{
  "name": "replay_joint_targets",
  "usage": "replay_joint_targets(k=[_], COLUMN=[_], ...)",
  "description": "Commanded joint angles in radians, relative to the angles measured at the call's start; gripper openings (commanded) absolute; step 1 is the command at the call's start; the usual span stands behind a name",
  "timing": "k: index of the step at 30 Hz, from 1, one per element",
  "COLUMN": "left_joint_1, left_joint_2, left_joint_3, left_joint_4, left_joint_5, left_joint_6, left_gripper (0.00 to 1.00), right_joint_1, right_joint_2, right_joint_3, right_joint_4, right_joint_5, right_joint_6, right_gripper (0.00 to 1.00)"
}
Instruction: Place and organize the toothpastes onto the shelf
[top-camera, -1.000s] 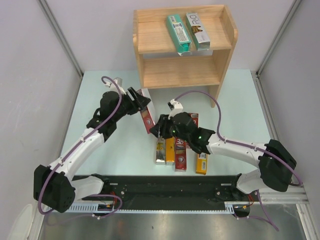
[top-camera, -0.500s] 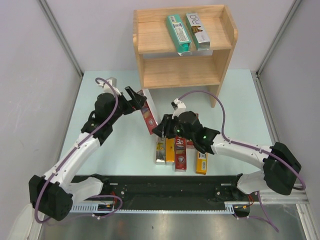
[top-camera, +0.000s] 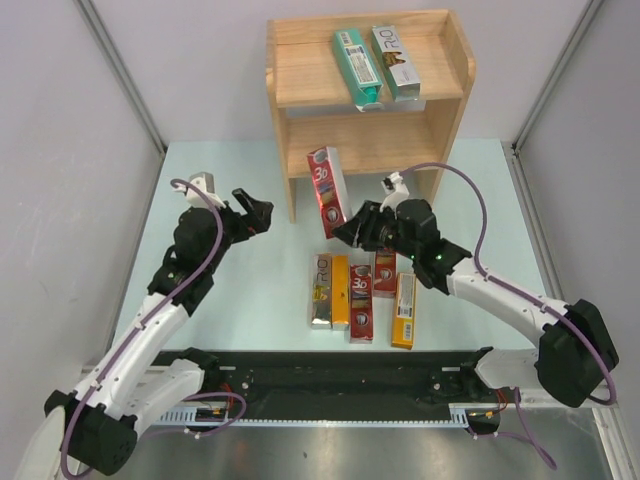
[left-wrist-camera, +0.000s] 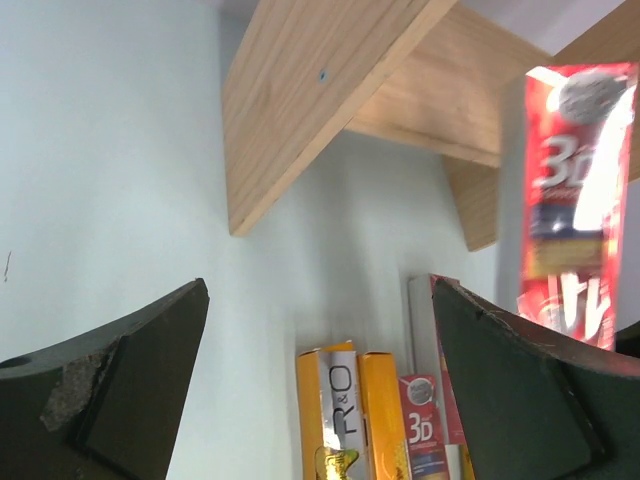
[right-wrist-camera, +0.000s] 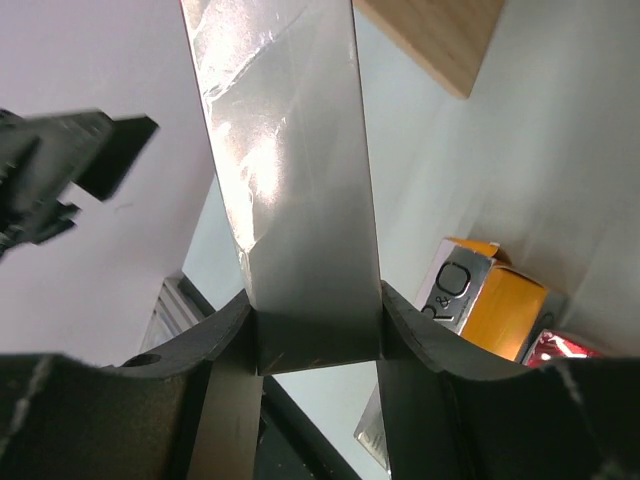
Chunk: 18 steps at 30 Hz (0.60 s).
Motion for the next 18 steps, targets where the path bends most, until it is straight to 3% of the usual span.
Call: replay_joint_targets(k=[1,13,18], left_joint_1=[0.007,0.007,0.007], left_joint_2=[0.019,0.01,0.001], left_joint_3=[-0.03,-0.096,-0.119], left_joint_4=[0.022,0.042,0.042], left_joint_5=[0.004,0.032,0.03], left_joint_6=[0.012,0.0,-0.002], left_gripper=[0.99,1.0,1.0], right_joint_1=[-0.078,-0.244,-0.255], right_joint_2=[-0.031,0.193,0.317], right_joint_3=[0.006,0.029,0.095], right_joint_4=[0.129,0.627,0.714], right_joint_5=[-0.127,-0.353,-0.394], right_joint_6=[0.07,0.441,0.516], right_gripper=[0.24,0.23,0.22])
